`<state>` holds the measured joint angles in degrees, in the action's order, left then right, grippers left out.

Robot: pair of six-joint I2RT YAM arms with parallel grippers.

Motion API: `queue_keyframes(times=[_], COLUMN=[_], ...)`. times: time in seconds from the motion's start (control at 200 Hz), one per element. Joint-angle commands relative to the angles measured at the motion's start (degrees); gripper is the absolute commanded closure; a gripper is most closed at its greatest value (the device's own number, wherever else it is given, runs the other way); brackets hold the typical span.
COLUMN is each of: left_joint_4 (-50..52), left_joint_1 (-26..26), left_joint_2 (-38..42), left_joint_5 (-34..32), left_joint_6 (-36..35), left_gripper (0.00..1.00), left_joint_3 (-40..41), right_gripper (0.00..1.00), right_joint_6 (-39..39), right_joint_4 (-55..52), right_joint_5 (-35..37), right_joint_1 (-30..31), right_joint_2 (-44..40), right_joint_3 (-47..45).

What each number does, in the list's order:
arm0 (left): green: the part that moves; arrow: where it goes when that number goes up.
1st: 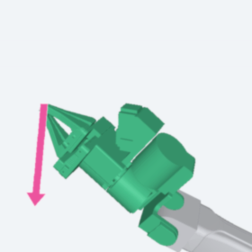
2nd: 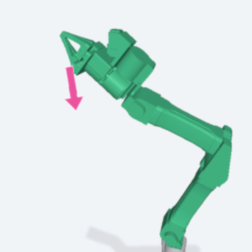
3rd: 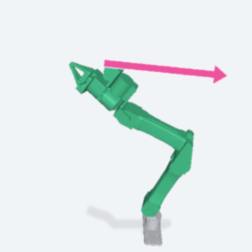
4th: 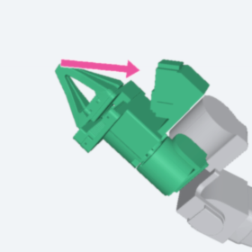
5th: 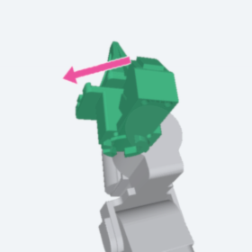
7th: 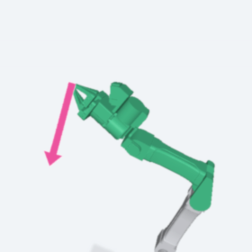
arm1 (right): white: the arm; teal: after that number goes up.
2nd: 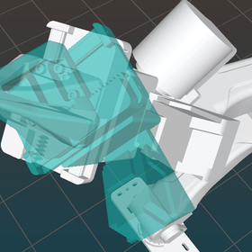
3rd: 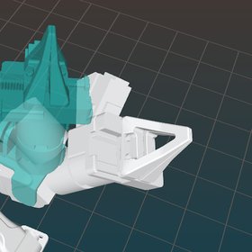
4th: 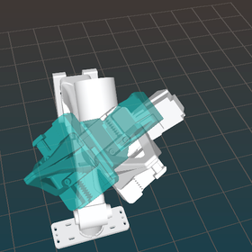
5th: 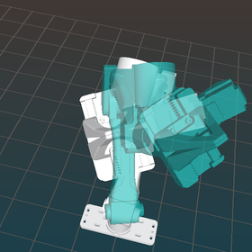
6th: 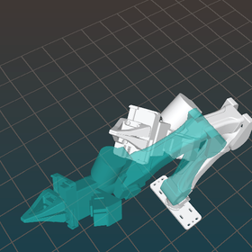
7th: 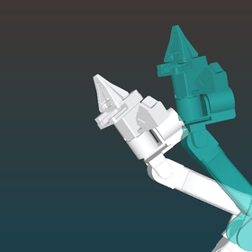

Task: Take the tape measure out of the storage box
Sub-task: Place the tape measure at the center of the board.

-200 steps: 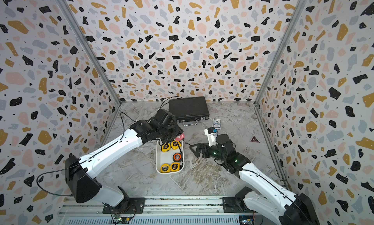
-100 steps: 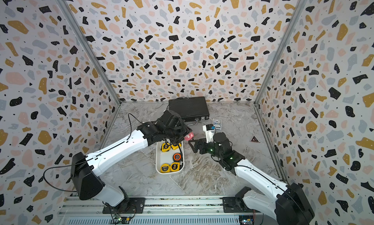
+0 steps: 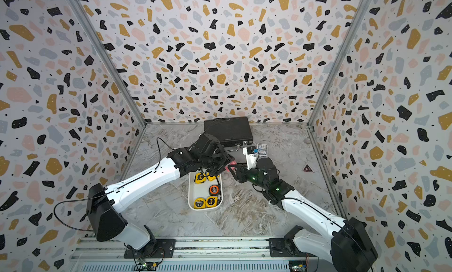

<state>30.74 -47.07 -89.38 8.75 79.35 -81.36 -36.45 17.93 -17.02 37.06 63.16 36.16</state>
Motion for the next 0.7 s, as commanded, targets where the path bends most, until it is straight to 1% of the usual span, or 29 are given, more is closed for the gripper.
queue_keyframes(times=[0.0, 0.055, 0.135, 0.19, 0.23, 0.28, 0.335, 0.34, 0.39, 0.461, 0.491, 0.576, 0.696], left_joint_4=[-3.2, -3.8, -4.1, -4.3, -4.5, -4.7, -4.4, -4.4, -3.5, -0.9, 1.0, 5.4, 9.4], left_joint_1=[-0.4, -0.5, -0.4, -0.4, -0.5, -0.4, -0.3, -0.3, -0.4, -0.3, -0.2, 0.0, 0.8], left_joint_2=[0.5, 0.7, 0.9, 0.9, 1.1, 1.2, 1.4, 1.4, 1.8, 2.6, 3.1, 4.2, 6.2], left_joint_5=[1.9, 2.1, 1.9, 1.7, 1.6, 1.5, 1.1, 1.0, 0.1, -2.2, -3.3, -5.7, -6.8], left_joint_6=[0.7, 0.9, 1.2, 1.1, 1.1, 1.0, 0.5, 0.5, -0.5, -2.8, -4.0, -7.9, -12.5], left_gripper=[1.00, 1.00, 1.00, 1.00, 1.00, 0.87, 0.57, 0.56, 0.31, 0.03, 0.00, 0.00, 0.00], left_joint_3=[0.0, 0.5, 1.1, 1.4, 1.8, 1.9, 2.1, 2.1, 2.1, 1.8, 1.5, 1.3, 3.3], right_gripper=[0.65, 0.74, 0.84, 0.89, 0.91, 0.94, 0.95, 0.96, 0.96, 0.96, 0.96, 0.96, 0.95], right_joint_6=[0.3, 0.3, 0.2, 0.0, -0.1, -0.2, -0.4, -0.4, -0.7, -1.8, -2.6, -5.2, -7.2], right_joint_4=[0.5, 0.4, 0.1, -0.2, -0.6, -1.4, -2.0, -2.0, -3.1, -4.0, -4.1, -4.6, -7.1], right_joint_5=[0.9, 1.1, 1.4, 1.6, 1.6, 1.8, 2.2, 2.2, 2.0, 0.9, 0.1, -3.4, -9.0], right_joint_1=[-0.1, -0.1, -0.1, -0.1, -0.2, -0.2, -0.4, -0.4, -1.1, -3.0, -4.1, -8.8, -15.8], right_joint_2=[-0.1, -0.4, -0.9, -1.2, -1.4, -1.7, -2.1, -2.1, -2.2, -2.3, -2.2, -1.2, 2.9], right_joint_3=[1.8, 1.8, 1.7, 1.7, 1.7, 1.8, 1.5, 1.5, 1.4, 0.8, 0.4, -0.5, -0.5])
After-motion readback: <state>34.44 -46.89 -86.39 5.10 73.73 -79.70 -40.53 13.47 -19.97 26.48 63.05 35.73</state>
